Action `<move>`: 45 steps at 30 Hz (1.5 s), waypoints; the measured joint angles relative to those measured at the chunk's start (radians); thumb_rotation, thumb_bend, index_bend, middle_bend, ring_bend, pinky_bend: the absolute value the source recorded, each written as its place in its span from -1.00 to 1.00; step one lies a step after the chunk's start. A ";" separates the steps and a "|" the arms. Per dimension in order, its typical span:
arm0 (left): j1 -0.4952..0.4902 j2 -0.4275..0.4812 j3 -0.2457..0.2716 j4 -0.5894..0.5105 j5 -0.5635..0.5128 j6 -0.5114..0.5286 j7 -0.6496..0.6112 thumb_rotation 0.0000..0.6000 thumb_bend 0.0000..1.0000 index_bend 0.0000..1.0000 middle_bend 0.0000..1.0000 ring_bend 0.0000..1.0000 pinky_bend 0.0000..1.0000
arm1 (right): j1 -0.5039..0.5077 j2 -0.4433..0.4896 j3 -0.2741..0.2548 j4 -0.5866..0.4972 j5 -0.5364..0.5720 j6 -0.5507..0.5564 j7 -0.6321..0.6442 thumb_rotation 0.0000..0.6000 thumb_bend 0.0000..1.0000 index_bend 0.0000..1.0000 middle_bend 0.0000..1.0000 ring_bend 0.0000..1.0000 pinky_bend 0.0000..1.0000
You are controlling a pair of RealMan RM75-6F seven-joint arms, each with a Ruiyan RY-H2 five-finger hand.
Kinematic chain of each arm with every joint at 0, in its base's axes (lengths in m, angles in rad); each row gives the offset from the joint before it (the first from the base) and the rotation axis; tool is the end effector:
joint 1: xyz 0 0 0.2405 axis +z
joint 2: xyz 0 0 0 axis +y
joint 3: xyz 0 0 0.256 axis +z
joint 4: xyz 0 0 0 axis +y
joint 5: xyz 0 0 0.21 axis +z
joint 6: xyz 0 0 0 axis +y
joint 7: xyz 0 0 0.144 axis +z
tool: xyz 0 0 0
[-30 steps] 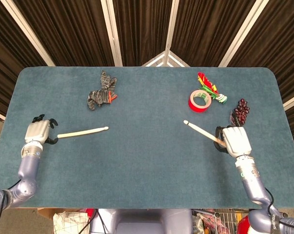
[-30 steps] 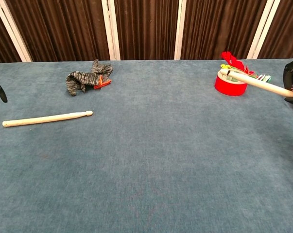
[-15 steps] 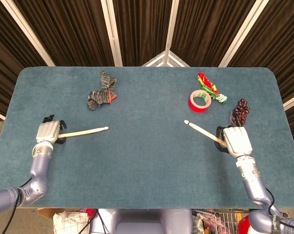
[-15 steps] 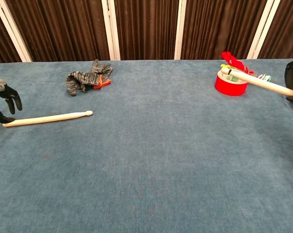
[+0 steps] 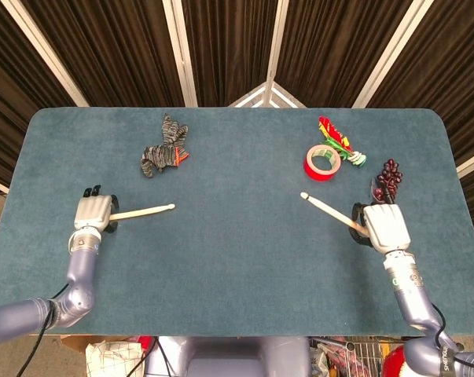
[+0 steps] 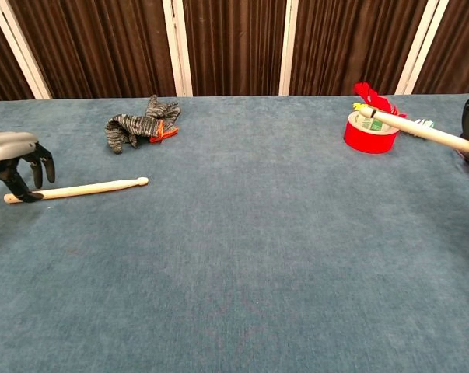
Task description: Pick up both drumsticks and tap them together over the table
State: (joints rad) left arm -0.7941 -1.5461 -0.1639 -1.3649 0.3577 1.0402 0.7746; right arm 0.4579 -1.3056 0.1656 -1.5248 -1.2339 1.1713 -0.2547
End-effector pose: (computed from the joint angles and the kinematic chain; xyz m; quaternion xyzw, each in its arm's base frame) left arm -0.2438 0.3683 0.0085 -0.6359 -0.4720 -0.1416 0.5940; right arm -0.2526 -0.3106 0.0912 0.6606 -0.3612 0.3582 0.5521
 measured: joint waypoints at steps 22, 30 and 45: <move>-0.041 -0.072 0.007 0.034 -0.045 0.049 0.132 1.00 0.02 -0.05 -0.10 -0.96 -1.00 | -0.009 0.007 -0.003 0.025 -0.004 -0.004 0.028 1.00 -0.05 0.68 0.39 0.11 -0.93; -0.044 -0.075 0.004 0.029 -0.070 0.059 0.165 1.00 0.02 -0.03 -0.07 -0.96 -1.00 | -0.010 -0.001 -0.006 0.035 -0.006 -0.005 0.030 1.00 -0.05 0.68 0.39 0.11 -0.93; -0.049 -0.087 -0.009 0.009 -0.063 0.080 0.182 1.00 0.02 0.01 -0.01 -0.93 -1.00 | -0.012 -0.014 -0.010 0.054 -0.008 -0.009 0.033 1.00 -0.05 0.68 0.39 0.11 -0.93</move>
State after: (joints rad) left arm -0.8434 -1.6327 -0.1727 -1.3559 0.2946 1.1202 0.9564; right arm 0.4460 -1.3194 0.1558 -1.4706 -1.2423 1.1625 -0.2221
